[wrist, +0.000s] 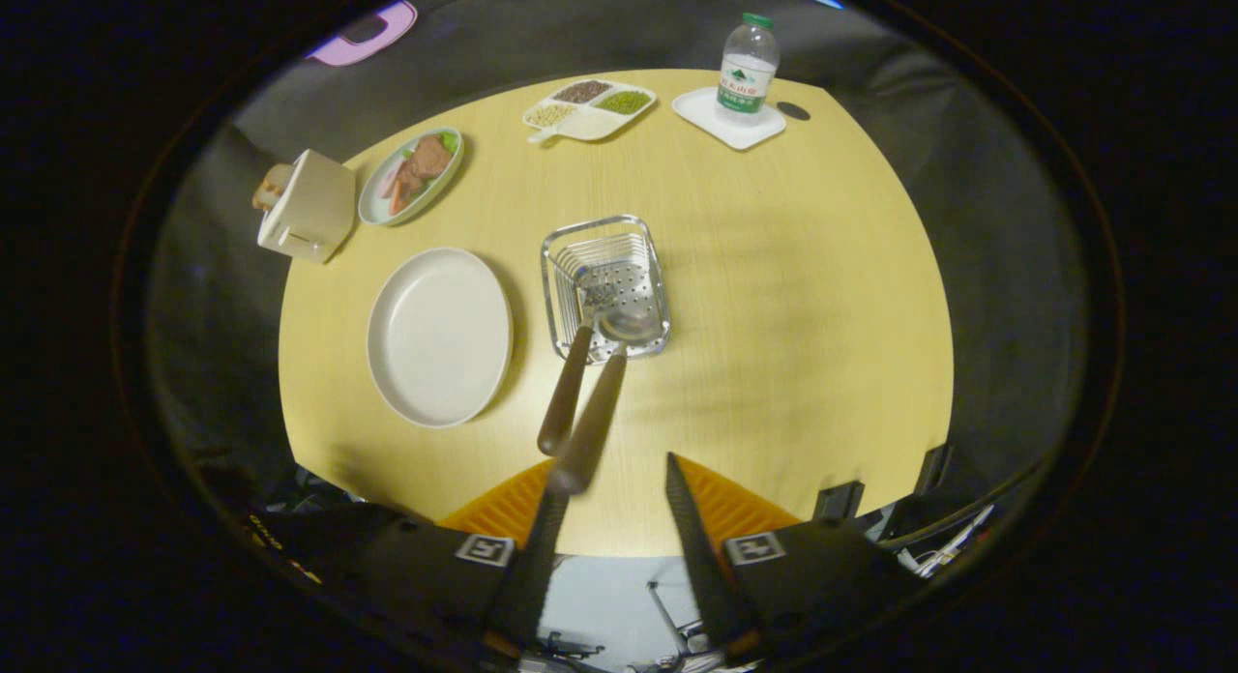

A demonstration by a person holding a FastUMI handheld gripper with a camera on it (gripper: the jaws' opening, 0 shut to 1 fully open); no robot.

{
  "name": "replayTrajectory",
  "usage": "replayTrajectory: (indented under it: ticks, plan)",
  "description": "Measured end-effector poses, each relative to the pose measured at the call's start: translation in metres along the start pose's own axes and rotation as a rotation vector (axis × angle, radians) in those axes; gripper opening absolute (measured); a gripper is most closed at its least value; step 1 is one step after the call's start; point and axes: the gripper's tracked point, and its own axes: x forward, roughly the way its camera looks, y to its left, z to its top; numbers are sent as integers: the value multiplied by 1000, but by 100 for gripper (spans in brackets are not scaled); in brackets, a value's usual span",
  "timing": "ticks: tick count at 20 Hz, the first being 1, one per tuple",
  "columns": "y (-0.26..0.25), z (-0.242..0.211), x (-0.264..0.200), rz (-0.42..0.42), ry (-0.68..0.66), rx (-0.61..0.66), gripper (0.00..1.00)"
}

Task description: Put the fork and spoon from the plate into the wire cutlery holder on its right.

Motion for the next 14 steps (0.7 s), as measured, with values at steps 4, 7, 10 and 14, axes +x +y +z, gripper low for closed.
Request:
replayTrajectory:
  ticks: [4,7,10,14]
  plan:
    - [4,5,-15,15,-105,-2,65]
    - [17,11,-36,51,-201,20,83]
    - [39,26,-63,112,-359,64,89]
    - [72,49,-100,169,-589,62,90]
